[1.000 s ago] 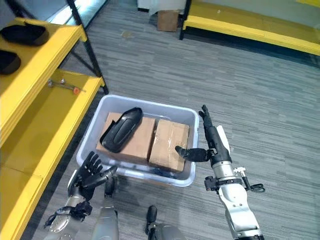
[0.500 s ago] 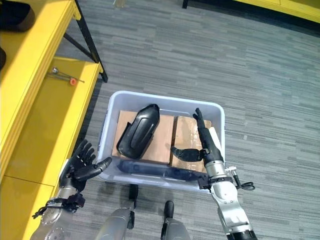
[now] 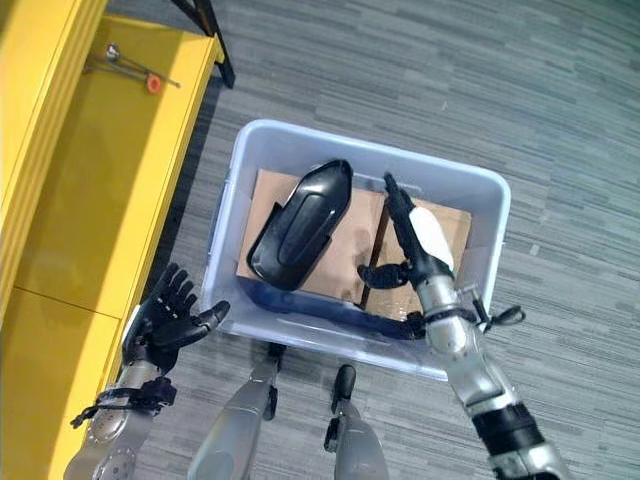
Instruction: Move parts from the plastic box to the shelf.
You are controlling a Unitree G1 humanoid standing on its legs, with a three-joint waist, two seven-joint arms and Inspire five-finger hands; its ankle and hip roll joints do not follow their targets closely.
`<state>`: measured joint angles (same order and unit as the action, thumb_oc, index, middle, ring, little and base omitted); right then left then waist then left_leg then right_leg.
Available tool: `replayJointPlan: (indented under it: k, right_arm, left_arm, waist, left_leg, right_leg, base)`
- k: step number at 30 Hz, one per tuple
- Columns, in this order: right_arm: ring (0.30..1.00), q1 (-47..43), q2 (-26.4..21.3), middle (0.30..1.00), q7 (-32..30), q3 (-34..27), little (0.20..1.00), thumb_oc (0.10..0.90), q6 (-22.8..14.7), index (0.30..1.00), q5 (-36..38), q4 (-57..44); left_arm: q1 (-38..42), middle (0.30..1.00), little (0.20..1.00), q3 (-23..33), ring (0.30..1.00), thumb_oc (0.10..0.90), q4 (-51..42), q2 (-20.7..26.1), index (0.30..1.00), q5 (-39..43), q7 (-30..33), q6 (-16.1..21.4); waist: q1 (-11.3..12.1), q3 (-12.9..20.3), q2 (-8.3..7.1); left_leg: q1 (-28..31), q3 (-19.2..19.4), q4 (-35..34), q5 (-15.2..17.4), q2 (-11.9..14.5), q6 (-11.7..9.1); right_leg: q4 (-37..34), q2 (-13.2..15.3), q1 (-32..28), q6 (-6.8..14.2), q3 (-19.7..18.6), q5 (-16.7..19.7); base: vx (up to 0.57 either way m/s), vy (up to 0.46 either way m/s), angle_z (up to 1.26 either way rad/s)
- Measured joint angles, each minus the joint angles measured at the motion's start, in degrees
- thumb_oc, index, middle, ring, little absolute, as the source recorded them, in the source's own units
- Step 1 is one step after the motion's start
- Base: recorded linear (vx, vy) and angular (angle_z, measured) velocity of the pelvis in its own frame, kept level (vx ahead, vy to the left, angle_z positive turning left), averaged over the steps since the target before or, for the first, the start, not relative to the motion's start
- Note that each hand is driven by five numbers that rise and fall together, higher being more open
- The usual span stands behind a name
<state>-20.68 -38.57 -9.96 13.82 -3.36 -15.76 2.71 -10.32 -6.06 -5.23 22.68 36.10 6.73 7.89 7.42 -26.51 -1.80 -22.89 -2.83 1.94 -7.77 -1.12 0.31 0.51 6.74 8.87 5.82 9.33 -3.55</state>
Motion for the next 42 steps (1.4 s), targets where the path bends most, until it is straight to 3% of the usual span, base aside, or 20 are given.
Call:
replayJointPlan:
  k: [7, 11, 17, 24, 36, 40, 42]
  right_arm:
    - [1.000, -8.5, -5.9, 1.000, 0.0, 5.2, 1.000, 0.900, -0.7, 1.000, -6.0, 0.1]
    - [1.000, -16.2, -11.8, 1.000, 0.7, 12.6, 1.000, 0.900, -1.5, 1.000, -12.8, 2.8]
    - [1.000, -19.9, -12.5, 1.000, 1.7, 17.7, 1.000, 0.900, -1.7, 1.000, -18.5, 5.0]
    - [1.000, -20.7, -15.1, 1.000, 5.0, 26.4, 1.000, 0.900, -3.9, 1.000, -24.7, 7.3]
    - [1.000, -27.3, -15.1, 1.000, 6.2, 32.3, 1.000, 0.900, -5.2, 1.000, -24.8, 15.8]
    - [1.000, -29.9, -15.1, 1.000, 5.6, 32.9, 1.000, 0.900, -5.3, 1.000, -24.8, 16.1]
    - [1.000, -33.5, -16.6, 1.000, 5.6, 35.9, 1.000, 0.900, -5.9, 1.000, -25.9, 16.7]
  left_arm:
    - [2.3, 1.000, 1.000, -1.7, 1.000, 0.900, 0.1, 1.5, 1.000, 1.9, 0.1, 1.1]
    - [4.4, 1.000, 1.000, -2.8, 1.000, 0.900, 0.1, 1.9, 1.000, 2.0, 0.1, 1.9]
    - [5.1, 1.000, 1.000, -2.8, 1.000, 0.900, 0.2, 1.9, 1.000, 2.0, 0.5, 2.2]
    - [6.3, 1.000, 1.000, -3.4, 1.000, 0.900, 0.2, 1.9, 1.000, 2.0, 0.6, 3.1]
    - [6.6, 1.000, 1.000, -4.5, 1.000, 0.900, 0.3, 3.4, 1.000, 2.0, 1.6, 3.5]
    - [6.7, 1.000, 1.000, -4.6, 1.000, 0.900, 0.2, 3.4, 1.000, 2.0, 1.8, 4.0]
    - [6.7, 1.000, 1.000, -4.7, 1.000, 0.900, 0.2, 3.4, 1.000, 2.0, 1.8, 4.1]
  waist:
    - [2.3, -2.5, -0.44]
    - [2.8, -3.7, -0.20]
    - [4.3, -4.2, -0.31]
    - [3.8, -4.3, -0.29]
    - [3.9, -4.3, -0.02]
    - [3.6, -4.3, 0.16]
    - [3.6, -4.3, 0.16]
  left_leg:
    - [-0.9, -0.8, 0.2, -0.1, -0.1, -0.1]
    - [-3.5, -2.3, 1.1, -0.5, 0.0, -0.5]
    - [-5.1, -2.7, 1.1, -0.8, -0.1, -0.4]
    - [-6.5, -4.1, 1.1, -1.5, -0.4, -0.6]
    - [-9.4, -4.6, 1.1, -2.6, -0.4, -0.8]
    - [-11.4, -5.1, 1.1, -3.1, -0.4, -1.0]
    - [-12.4, -5.3, 1.0, -3.5, -0.4, -1.3]
  right_leg:
    - [0.0, -0.2, 0.4, 0.0, 1.0, 0.0]
    - [0.2, -0.5, 2.1, -0.1, 2.3, 0.0]
    - [1.7, -0.5, 4.2, -0.1, 2.4, -0.6]
    - [2.1, -0.5, 5.1, -0.1, 3.8, -0.7]
    - [5.5, -0.3, 9.4, -0.3, 4.0, -1.5]
    - [9.1, 0.0, 13.1, -0.5, 4.1, -2.9]
    - [11.9, 0.4, 15.3, -0.6, 4.1, -4.1]
  base:
    - [-0.03, -0.014, 0.06]
    - [-0.03, -0.024, 0.14]
    - [0.00, -0.013, 0.04]
    - [0.00, -0.006, 0.08]
    - [0.00, 0.000, 0.00]
    - [0.00, 0.000, 0.00]
    - [0.01, -0.014, 0.04]
